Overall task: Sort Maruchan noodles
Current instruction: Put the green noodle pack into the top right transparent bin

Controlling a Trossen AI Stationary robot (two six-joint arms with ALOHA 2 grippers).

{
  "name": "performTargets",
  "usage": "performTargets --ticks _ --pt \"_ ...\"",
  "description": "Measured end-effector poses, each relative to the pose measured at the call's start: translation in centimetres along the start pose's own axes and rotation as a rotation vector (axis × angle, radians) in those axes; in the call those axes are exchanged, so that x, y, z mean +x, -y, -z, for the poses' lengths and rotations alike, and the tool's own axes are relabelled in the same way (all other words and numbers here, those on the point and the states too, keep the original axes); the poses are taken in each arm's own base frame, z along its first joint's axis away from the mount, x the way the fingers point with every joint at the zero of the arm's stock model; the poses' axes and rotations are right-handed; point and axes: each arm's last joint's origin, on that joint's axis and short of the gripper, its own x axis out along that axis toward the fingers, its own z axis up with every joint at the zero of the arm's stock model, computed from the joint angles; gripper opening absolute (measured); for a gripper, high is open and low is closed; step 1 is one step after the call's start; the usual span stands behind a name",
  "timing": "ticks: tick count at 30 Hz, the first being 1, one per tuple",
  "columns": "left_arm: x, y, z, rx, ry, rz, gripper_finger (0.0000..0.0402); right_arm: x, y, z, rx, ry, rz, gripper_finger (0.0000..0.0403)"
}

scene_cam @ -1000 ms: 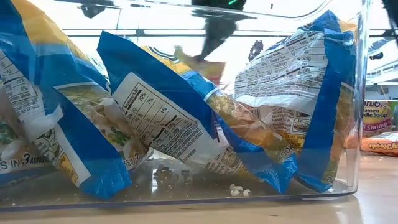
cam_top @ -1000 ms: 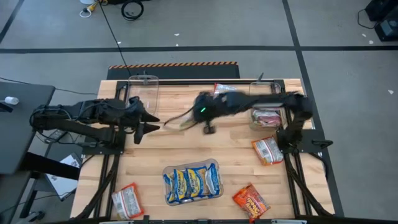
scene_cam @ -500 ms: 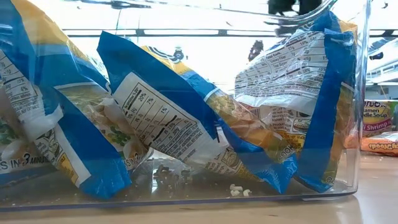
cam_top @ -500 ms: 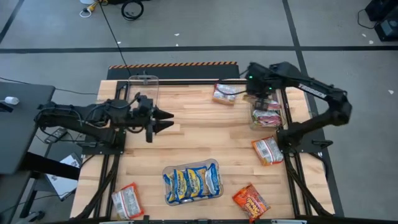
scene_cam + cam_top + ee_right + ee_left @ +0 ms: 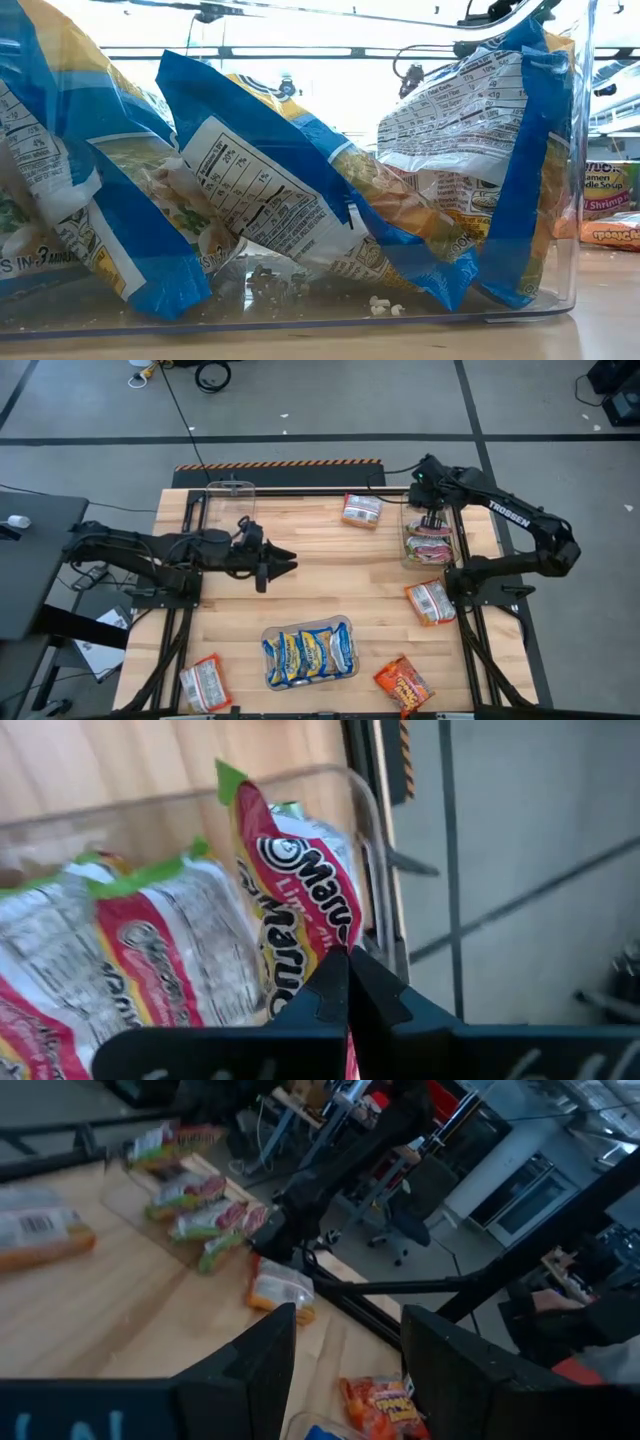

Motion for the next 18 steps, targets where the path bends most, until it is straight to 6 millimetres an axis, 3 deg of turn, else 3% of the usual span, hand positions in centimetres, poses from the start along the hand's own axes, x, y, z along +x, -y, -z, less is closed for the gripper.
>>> performTargets --ticks 3,8,13,18 --pt "0.4 0.0 0.3 -0.011 -0.013 -0.007 0.0188 0.3 0.0 -0.3 -0.027 0.029 -0.028 0.0002" --pt "0.5 -0.1 0.2 -0.013 -0.008 -0.009 0.0188 3.1 0.0 -0.5 -0.013 0.010 -0.021 0.0002" --pt "-0.1 1.2 -1.5 0.030 0.014 0.046 0.0188 5.5 -0.4 0.1 -0.023 -0.035 0.000 0.0005" --pt "-0.9 2.0 -3.0 0.141 -0.036 0.016 0.0188 6.1 -0.3 0.4 0.049 -0.058 0.029 0.0051"
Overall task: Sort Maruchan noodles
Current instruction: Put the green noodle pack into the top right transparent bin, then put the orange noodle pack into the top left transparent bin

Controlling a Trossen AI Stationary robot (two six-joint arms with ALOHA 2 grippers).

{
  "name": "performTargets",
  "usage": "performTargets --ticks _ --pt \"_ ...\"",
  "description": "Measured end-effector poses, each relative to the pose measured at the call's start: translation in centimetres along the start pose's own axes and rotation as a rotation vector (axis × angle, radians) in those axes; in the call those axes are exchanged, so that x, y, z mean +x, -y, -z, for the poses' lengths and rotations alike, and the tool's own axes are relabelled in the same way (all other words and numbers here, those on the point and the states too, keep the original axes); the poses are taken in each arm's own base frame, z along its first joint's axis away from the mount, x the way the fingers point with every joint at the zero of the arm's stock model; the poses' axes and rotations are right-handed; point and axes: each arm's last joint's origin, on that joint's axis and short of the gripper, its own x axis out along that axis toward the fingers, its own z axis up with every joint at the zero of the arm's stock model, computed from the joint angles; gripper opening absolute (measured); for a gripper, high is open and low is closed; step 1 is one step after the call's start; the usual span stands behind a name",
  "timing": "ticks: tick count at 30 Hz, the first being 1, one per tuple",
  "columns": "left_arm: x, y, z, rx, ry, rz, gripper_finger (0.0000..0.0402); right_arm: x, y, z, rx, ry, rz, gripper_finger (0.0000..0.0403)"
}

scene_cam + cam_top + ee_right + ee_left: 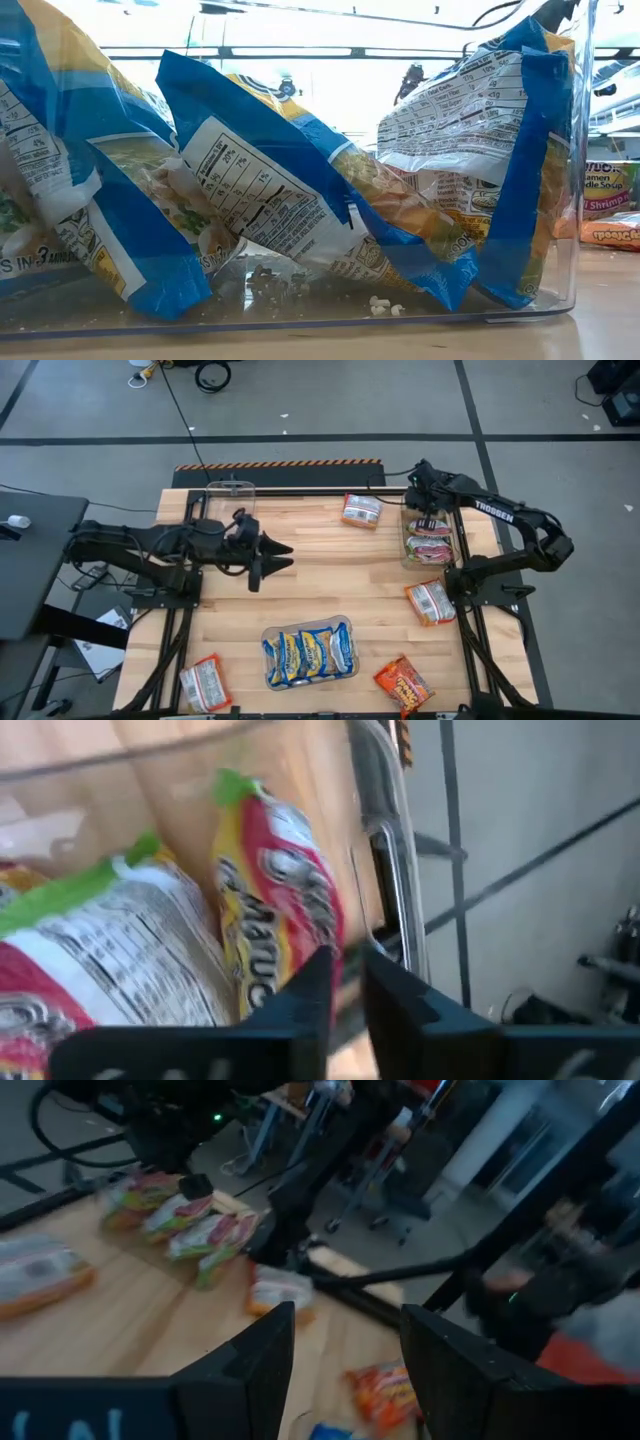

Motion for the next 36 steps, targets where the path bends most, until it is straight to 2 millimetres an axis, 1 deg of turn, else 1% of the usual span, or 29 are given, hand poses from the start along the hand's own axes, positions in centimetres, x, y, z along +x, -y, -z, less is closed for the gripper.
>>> performTargets --ticks 3,6,10,11,13,15,19,21,23,27,30,33,36 --pt "-0.6 -0.1 -0.6 0.048 -0.063 -0.052 0.0188 -0.8 0.5 0.1 0.030 -0.043 0.022 0.0099" --pt "-1.1 -0.6 -0.8 0.064 -0.126 -0.109 0.0188 -2.8 1.0 -0.7 0.084 -0.029 0.057 0.0144" --pt "-1.4 -1.4 -0.6 0.101 -0.166 -0.153 0.0188 -5.7 0.7 -3.0 0.211 0.175 -0.032 0.0184" --pt "-1.6 -1.5 -0.8 0.112 -0.160 -0.157 0.0188 -6.1 0.4 -3.8 0.235 0.228 -0.049 0.0189" --pt "-2.2 -1.8 -1.1 0.140 -0.149 -0.161 0.0188 -6.1 -0.4 -5.3 0.257 0.291 -0.064 0.0195" --pt "-2.9 -2.1 -1.6 0.162 -0.131 -0.160 0.0188 -5.2 -1.4 -6.8 0.244 0.281 -0.091 0.0196" --pt "-5.0 -2.6 -2.7 0.196 -0.065 -0.163 0.0188 -1.6 -3.9 -9.7 0.216 0.216 -0.216 0.0202" --pt "-6.1 -2.7 -3.1 0.200 -0.041 -0.166 0.0188 0.3 -4.8 -11.0 0.196 0.198 -0.247 0.0214" --pt "-7.0 -2.8 -3.2 0.201 -0.037 -0.169 0.0188 1.8 -5.3 -12.0 0.162 0.205 -0.241 0.0232" --pt "-8.7 -2.9 -3.0 0.200 -0.055 -0.173 0.0188 3.4 -5.3 -13.6 0.068 0.297 -0.199 0.0267" --pt "-9.4 -3.2 -2.6 0.203 -0.088 -0.188 0.0188 4.5 -4.9 -14.4 0.068 0.363 -0.182 0.0280" --pt "-9.7 -3.3 -2.4 0.208 -0.108 -0.197 0.0188 6.1 -4.2 -14.6 0.148 0.364 -0.245 0.0279" --pt "-9.8 -3.4 -2.3 0.225 -0.121 -0.201 0.0188 7.3 -3.8 -14.3 0.253 0.329 -0.301 0.0262"
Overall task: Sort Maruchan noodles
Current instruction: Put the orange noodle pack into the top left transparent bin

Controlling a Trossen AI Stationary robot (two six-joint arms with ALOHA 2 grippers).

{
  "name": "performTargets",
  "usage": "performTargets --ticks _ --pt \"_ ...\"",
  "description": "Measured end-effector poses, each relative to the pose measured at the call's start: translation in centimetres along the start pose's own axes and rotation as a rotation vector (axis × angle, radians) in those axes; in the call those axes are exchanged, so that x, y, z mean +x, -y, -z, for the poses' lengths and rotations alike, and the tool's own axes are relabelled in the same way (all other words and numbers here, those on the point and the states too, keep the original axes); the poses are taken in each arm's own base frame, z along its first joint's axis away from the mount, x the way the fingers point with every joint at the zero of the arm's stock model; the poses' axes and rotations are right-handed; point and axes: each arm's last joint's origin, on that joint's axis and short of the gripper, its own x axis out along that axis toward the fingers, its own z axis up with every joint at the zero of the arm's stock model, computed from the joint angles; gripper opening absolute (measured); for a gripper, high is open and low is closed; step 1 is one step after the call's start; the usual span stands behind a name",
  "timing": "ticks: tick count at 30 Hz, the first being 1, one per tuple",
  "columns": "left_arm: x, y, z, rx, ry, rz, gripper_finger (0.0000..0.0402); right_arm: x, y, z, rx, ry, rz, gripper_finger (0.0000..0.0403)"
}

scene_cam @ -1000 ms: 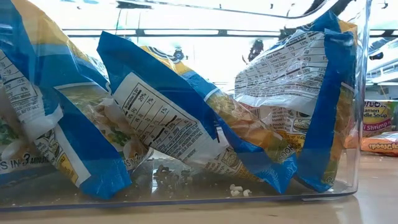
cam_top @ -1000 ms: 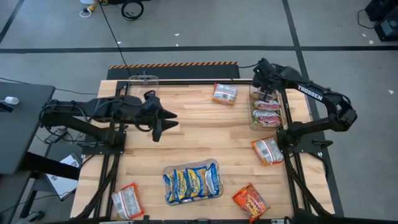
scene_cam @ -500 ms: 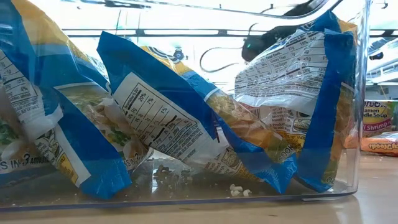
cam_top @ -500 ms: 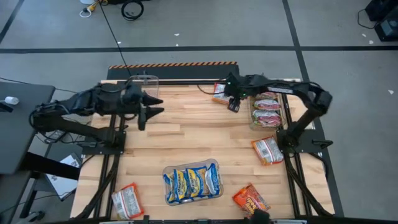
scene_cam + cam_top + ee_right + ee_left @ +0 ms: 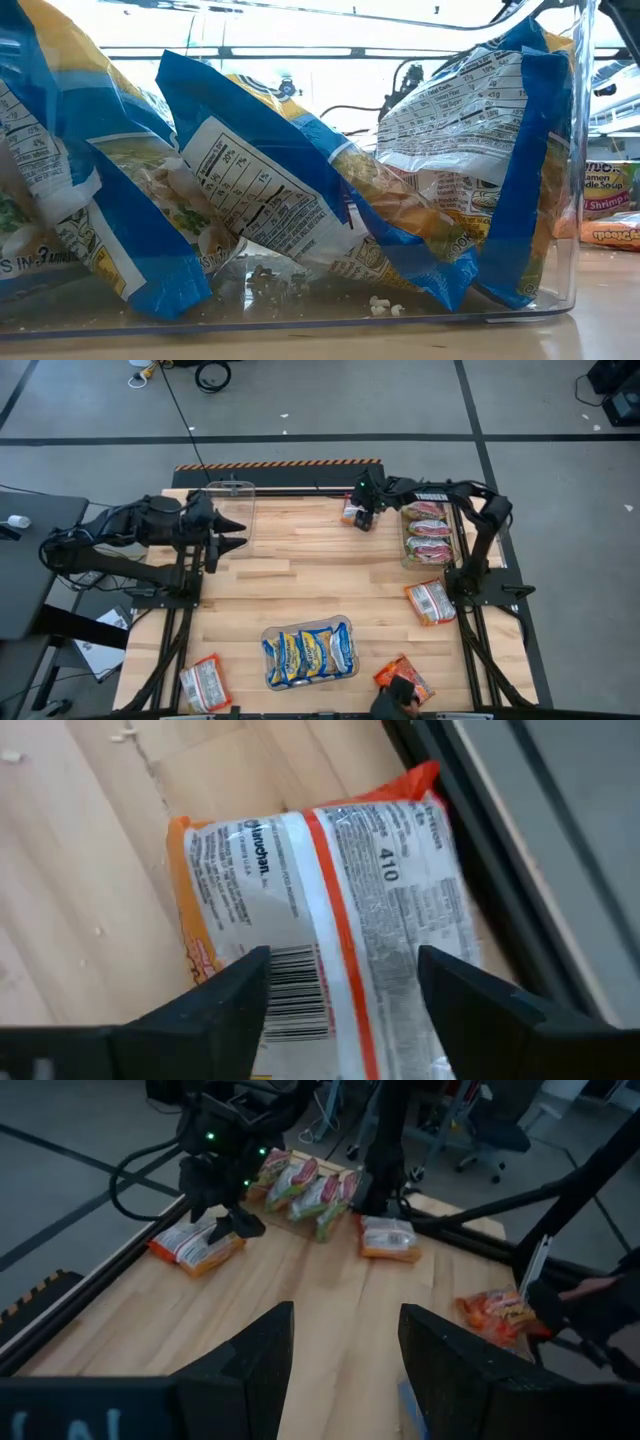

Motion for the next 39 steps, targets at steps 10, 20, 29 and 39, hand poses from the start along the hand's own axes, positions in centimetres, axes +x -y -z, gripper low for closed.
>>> performTargets --ticks 10,20,29,39 --pt "0.1 0.0 0.0 0.045 -0.003 -0.001 0.0188 0.6 -0.3 0.0 0.063 0.001 -0.054 0.0083" --pt "0.5 -0.2 -0.4 0.131 0.038 -0.088 0.0188 -7.7 -2.1 -2.3 0.172 0.284 -0.287 0.0006" --pt "3.0 -0.3 -2.0 0.219 0.125 -0.093 0.0201 -20.6 -3.7 -4.8 0.201 0.834 -0.915 0.0004" --pt "10.0 0.7 -4.4 0.311 0.303 0.197 0.0282 -27.4 -7.2 -5.1 0.014 1.129 -1.253 0.0003"
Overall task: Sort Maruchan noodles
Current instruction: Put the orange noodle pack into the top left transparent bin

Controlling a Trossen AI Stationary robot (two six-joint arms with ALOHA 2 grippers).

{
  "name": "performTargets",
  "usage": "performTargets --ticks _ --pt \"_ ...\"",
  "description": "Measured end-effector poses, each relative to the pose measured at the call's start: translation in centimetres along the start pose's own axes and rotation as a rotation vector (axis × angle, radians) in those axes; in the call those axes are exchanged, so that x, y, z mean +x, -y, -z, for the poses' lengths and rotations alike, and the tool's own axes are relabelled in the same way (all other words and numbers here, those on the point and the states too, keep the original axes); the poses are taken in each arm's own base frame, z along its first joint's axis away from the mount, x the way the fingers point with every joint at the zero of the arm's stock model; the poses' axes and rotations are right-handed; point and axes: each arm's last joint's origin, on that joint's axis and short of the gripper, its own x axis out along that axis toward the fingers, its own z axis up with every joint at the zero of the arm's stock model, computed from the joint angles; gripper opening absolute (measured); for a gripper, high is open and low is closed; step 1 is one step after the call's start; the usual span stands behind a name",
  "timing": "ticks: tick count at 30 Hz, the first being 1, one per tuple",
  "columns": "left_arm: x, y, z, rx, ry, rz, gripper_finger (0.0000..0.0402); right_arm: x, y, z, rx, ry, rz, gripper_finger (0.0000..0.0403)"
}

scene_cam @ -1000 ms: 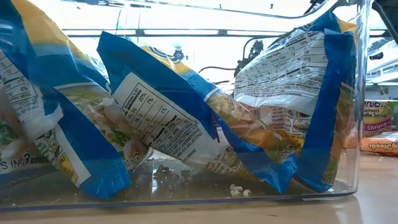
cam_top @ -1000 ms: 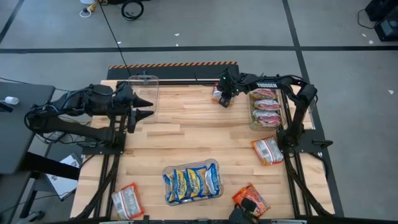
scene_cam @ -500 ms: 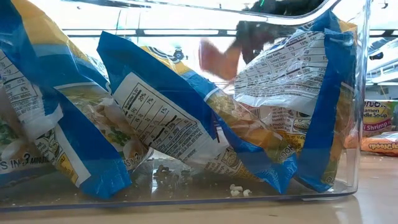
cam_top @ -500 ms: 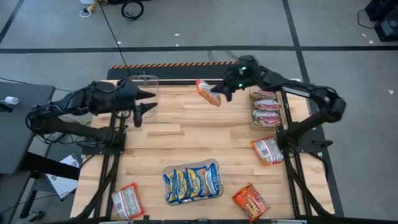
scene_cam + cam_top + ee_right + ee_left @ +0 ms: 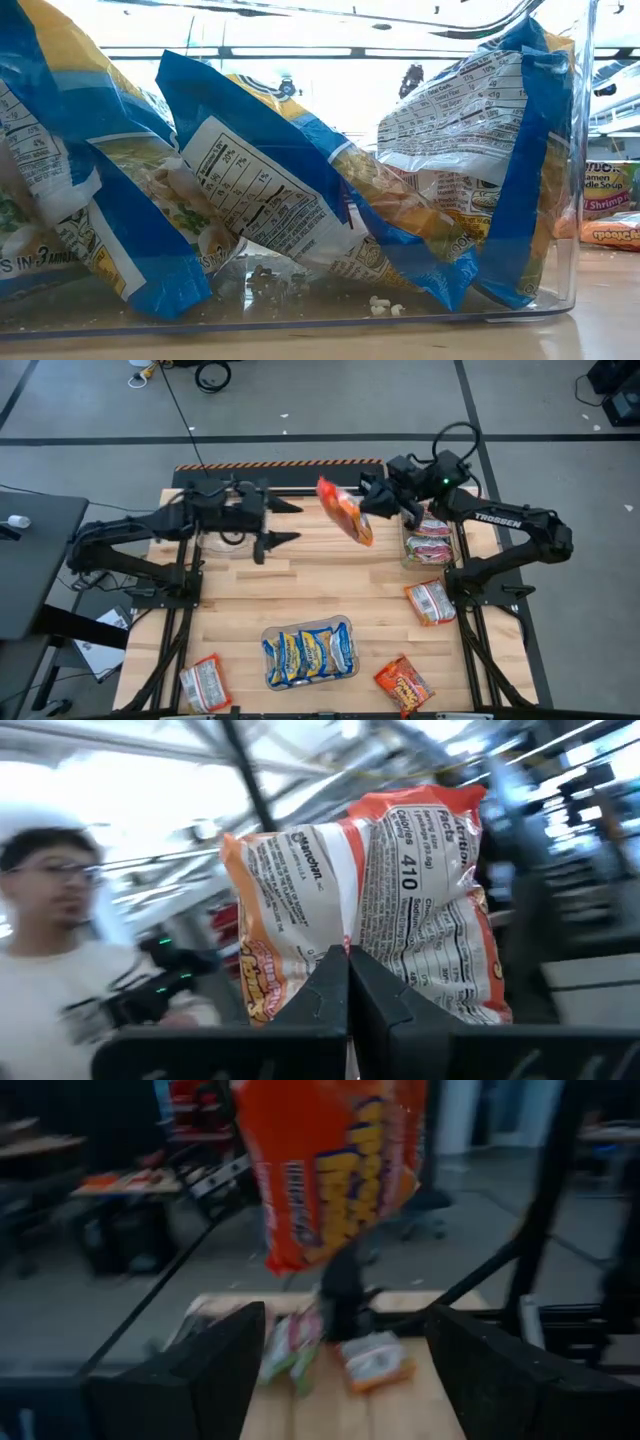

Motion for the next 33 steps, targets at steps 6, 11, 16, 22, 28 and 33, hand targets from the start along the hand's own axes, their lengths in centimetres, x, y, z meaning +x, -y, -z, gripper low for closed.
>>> performTargets --ticks 6,11,16,22,28,33 --pt "4.4 -0.1 0.6 0.022 0.154 0.205 0.0291 1.9 -2.1 1.1 0.026 -0.043 -0.144 0.0003" --pt "7.4 0.0 1.5 -0.029 0.272 0.355 0.0291 2.7 -3.0 1.7 0.017 -0.060 -0.194 0.0003" --pt "9.1 0.0 1.9 -0.080 0.383 0.437 0.0291 2.6 -2.8 1.9 0.028 -0.063 -0.162 0.0003" --pt "9.4 0.2 1.9 -0.093 0.434 0.482 0.0260 2.2 -1.8 1.9 0.053 -0.058 -0.065 0.0004" --pt "9.3 0.0 1.8 -0.146 0.421 0.488 0.0156 2.0 -1.4 1.7 0.068 -0.016 -0.004 0.0035" --pt "8.7 -0.3 1.2 -0.202 0.317 0.540 0.0123 1.5 -1.5 1.1 0.046 0.010 0.012 0.0091"
